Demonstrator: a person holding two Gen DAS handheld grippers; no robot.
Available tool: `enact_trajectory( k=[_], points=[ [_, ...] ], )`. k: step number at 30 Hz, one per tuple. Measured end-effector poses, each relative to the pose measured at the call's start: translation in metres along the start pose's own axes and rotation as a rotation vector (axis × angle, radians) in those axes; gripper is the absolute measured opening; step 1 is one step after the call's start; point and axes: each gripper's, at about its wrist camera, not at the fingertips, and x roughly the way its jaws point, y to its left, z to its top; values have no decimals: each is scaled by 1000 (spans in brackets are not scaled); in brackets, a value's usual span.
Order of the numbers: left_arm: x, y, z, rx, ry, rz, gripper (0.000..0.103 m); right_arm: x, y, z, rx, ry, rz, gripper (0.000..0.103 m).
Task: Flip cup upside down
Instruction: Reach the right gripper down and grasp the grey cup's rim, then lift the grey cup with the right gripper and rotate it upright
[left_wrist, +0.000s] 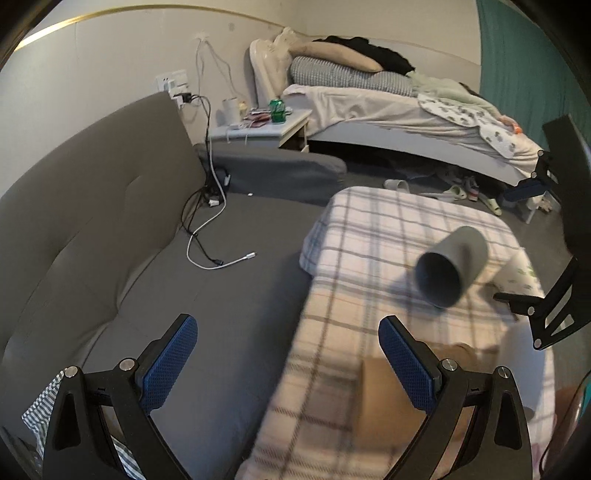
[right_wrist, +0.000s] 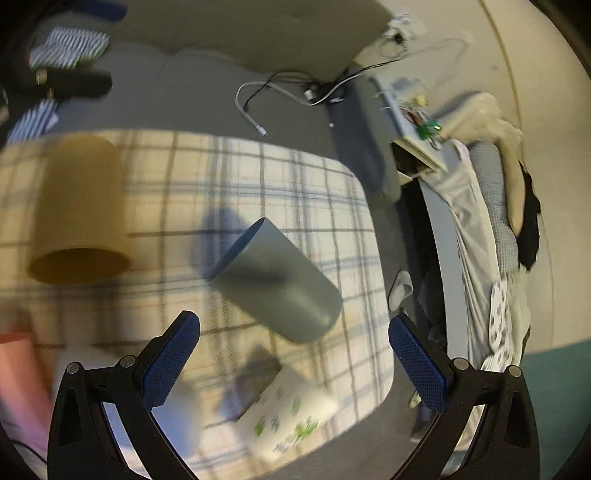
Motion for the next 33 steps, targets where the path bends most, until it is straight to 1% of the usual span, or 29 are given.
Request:
enact_trajectory(
  k=[2,6,9,13,15,17,20,21,23,25,26,30,33],
  points=[
    [10,2,1,-5,7,1,102,18,0,6,-56,19,24,102],
    [28,5,6,-19,19,-4,102,47,7,14,-171,57,38,102],
    [35,5,6,-23,21,-12,102,61,11,19,-219,65,40,102],
    [42,2,4,-6,28,-11,102,78,14,26,-235,67,40,100],
    [43,2,3,1,32,0,102,89,18,27,-242,85,40,87],
    [44,1,1,5,38,-2,102,93,18,28,-224,79,37,85],
    [38,1,1,6,39,-2,102,93,15,29,-186,101,32,83],
    [37,1,1,8,32,-3,102,89,13,29,-178,98,16,82],
    [28,2,2,8,21,1,102,74,8,28,-140,90,13,79],
    [12,5,5,4,4,2,102,53,0,28,-90,79,8,74],
    [3,7,7,2,-7,-1,102,40,-5,29,-65,72,1,74],
    [-40,12,13,2,-61,-6,102,-29,-19,30,45,18,-33,73],
    [-77,16,14,3,-102,-20,102,-84,-19,28,135,-18,-40,73]
  ],
)
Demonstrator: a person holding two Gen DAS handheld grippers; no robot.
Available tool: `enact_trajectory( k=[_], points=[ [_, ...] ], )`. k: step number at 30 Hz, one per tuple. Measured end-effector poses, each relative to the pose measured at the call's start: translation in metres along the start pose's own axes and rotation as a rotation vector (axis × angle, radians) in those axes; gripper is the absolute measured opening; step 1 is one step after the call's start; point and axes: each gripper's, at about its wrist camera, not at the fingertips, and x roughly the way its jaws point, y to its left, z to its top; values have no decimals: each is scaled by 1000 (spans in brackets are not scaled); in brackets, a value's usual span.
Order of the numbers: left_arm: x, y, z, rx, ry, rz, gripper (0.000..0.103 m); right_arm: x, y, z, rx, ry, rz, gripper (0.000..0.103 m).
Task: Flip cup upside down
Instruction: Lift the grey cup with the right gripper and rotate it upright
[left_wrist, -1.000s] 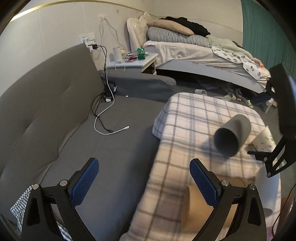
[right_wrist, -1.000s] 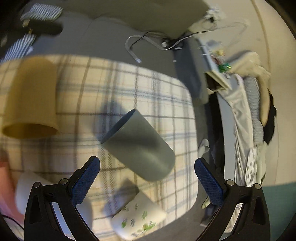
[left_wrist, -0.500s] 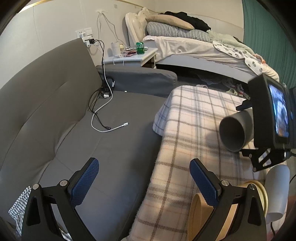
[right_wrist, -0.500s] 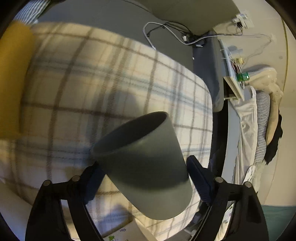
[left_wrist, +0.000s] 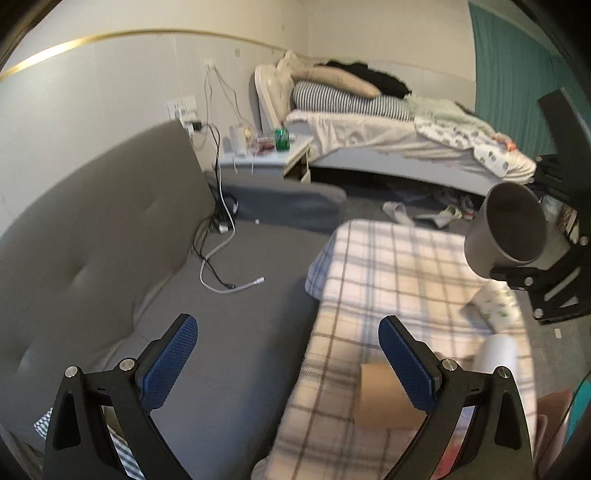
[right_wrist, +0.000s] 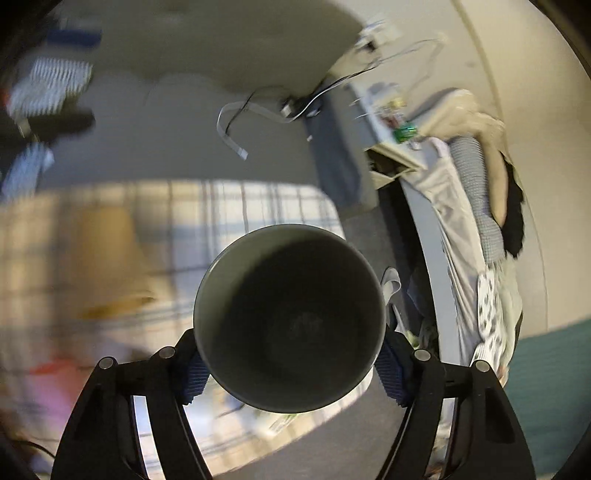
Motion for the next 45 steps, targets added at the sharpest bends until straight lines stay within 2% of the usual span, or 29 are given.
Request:
enact_trajectory(
  k=[6,11,14,18,21,24,26,28,30,32,38,42,45],
  points=[
    [-80,11,-19,42,-108,-64,102,-111,29,-22,251,10,48,73],
    [-118,22,-46,51,-125,-114,102,-160,90,-50,402,43,105,73],
    [-133,30,-65,44,-133,-129,102,-168,130,-68,527,56,180,73],
    [-139,45,-92,23,-109,-134,102,-148,182,-82,693,82,326,73],
    [-132,56,-108,-2,-69,-131,102,-126,216,-84,751,107,389,73],
    [-123,63,-121,-25,-31,-127,102,-90,236,-75,823,135,463,73],
    [-119,66,-128,-29,-16,-121,102,-71,238,-72,850,150,474,73],
    [-112,69,-132,-31,-1,-114,102,-53,238,-69,892,167,474,74],
    [-104,72,-135,-34,16,-115,102,-45,229,-68,945,129,462,73],
    [-96,74,-138,-38,36,-110,102,-35,221,-68,1000,127,457,73],
    [-65,80,-151,-43,109,-92,102,-4,215,-65,1072,160,394,72],
    [-50,81,-156,-47,146,-83,102,2,218,-71,1107,152,365,72],
    [-44,81,-159,-48,160,-79,102,1,217,-72,1146,184,337,72]
  ],
)
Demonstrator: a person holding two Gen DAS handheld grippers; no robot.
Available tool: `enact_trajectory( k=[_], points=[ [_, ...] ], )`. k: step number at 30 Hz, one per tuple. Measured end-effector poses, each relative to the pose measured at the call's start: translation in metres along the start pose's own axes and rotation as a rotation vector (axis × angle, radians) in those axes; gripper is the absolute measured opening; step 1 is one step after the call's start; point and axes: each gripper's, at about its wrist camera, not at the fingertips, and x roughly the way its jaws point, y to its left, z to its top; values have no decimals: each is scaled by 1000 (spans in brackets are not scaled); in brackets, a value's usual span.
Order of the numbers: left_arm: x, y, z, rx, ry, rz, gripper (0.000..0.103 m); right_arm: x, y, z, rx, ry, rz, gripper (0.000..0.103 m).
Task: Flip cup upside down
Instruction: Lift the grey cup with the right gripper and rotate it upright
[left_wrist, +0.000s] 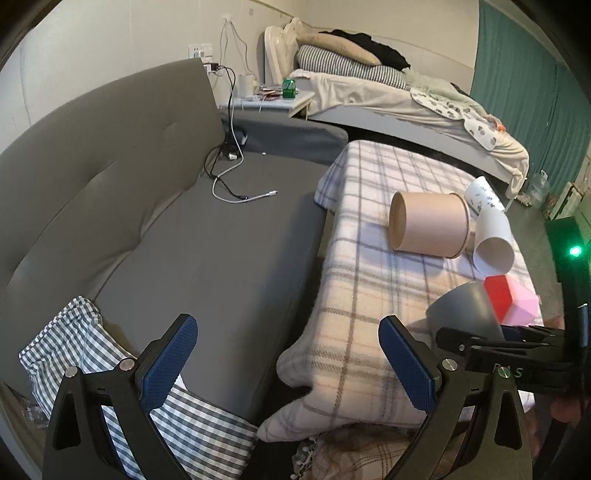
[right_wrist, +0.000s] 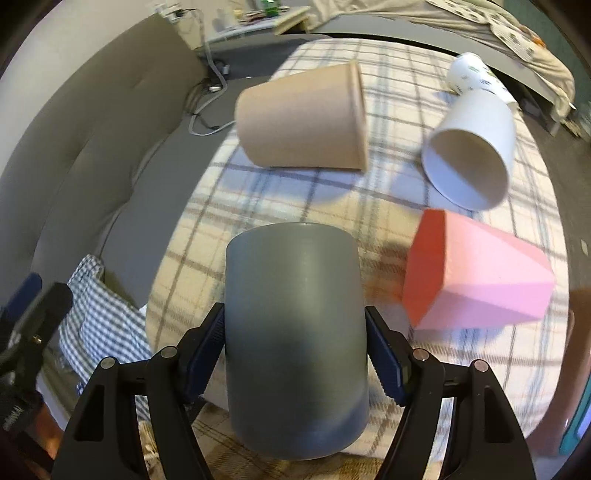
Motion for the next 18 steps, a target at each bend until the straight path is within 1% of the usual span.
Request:
enact_trajectory(
  k=[4,7,8,9,12,16,18],
  points=[
    [-2,-5,1,5,-6,5,102,-1,3,1,5,15,-27,72],
    [-9,-10,3,15,-18,11,102,-6,1,-1,-2,-5,-19,72],
    [-13,-12,3,19,-25,13,102,-10,0,-1,-2,-22,-23,76],
    [-17,-13,4,22,-33,18,102,-18,-1,-2,-5,-51,-31,80],
    [-29,-19,6,23,-57,16,102,-44,-5,-4,-13,-128,-24,83],
    [-49,-34,8,29,-88,-27,102,-86,-12,-8,-36,-247,-43,85],
    [-55,-47,7,42,-93,-46,102,-109,-18,-14,-53,-320,-77,89]
  ],
)
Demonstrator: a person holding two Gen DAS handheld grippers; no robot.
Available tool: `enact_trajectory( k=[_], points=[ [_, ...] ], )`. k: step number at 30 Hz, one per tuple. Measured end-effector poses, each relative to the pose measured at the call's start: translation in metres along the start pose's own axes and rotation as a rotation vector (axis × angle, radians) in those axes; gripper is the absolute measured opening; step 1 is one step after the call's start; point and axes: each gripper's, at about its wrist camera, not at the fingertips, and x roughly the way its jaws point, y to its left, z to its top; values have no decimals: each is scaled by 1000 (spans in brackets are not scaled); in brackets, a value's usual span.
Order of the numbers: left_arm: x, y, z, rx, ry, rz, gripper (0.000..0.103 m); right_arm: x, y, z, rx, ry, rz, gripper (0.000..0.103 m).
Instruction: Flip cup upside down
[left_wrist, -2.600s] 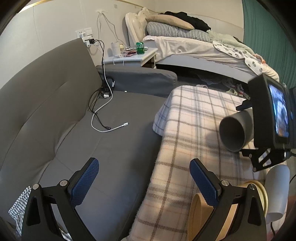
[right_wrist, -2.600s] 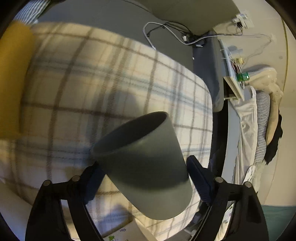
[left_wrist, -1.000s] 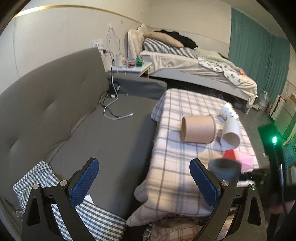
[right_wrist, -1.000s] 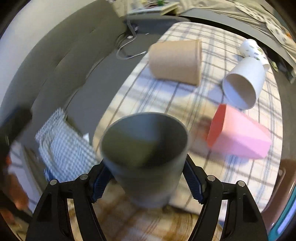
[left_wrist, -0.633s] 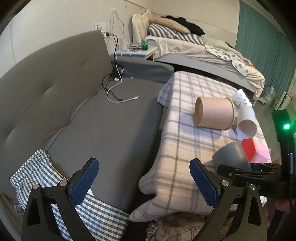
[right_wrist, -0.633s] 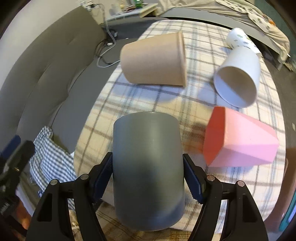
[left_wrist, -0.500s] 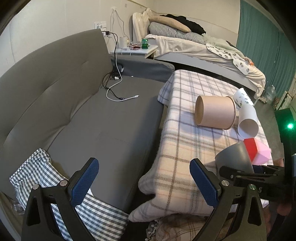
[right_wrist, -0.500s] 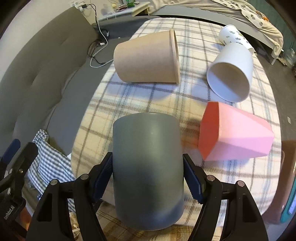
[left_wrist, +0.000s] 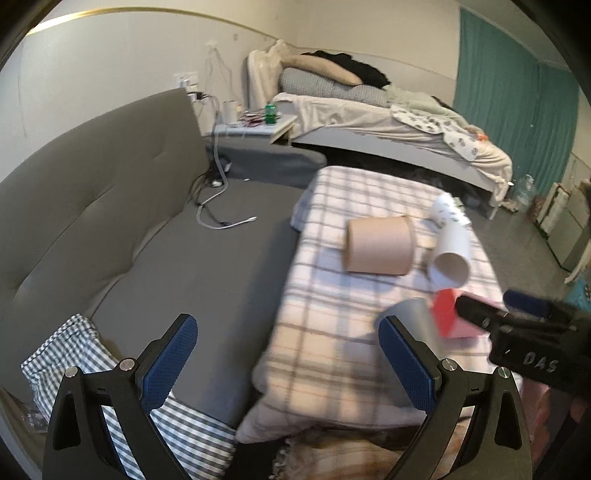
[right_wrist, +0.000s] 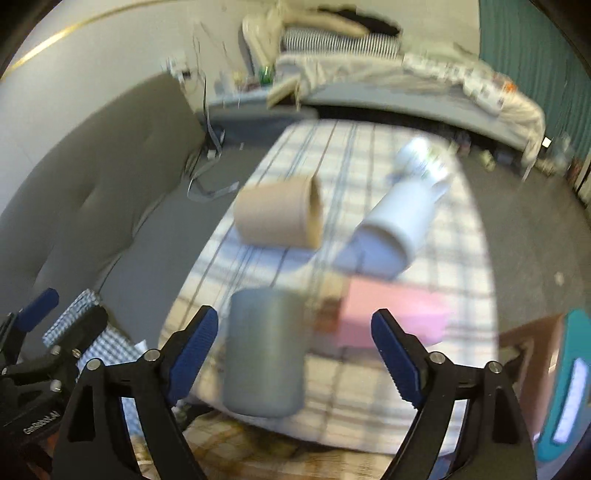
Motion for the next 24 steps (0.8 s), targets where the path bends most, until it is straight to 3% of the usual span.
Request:
enact_trajectory(
  k=[3,7,16,24],
  points=[
    [-2,-21,-5,16,11,-38,102,-27,-14,-1,-9,-84,-48,91],
    [3,-52,-17,40,37,-71,102,-45,-39,-12,7,-125,-76,91],
    [37,-90,-36,74,138,-102,102,-25,-90,-46,100,-68,-87,91],
    [76,-108,-50,91,242,-132,99,0,-105,-52,138,-36,-71,91]
  ],
)
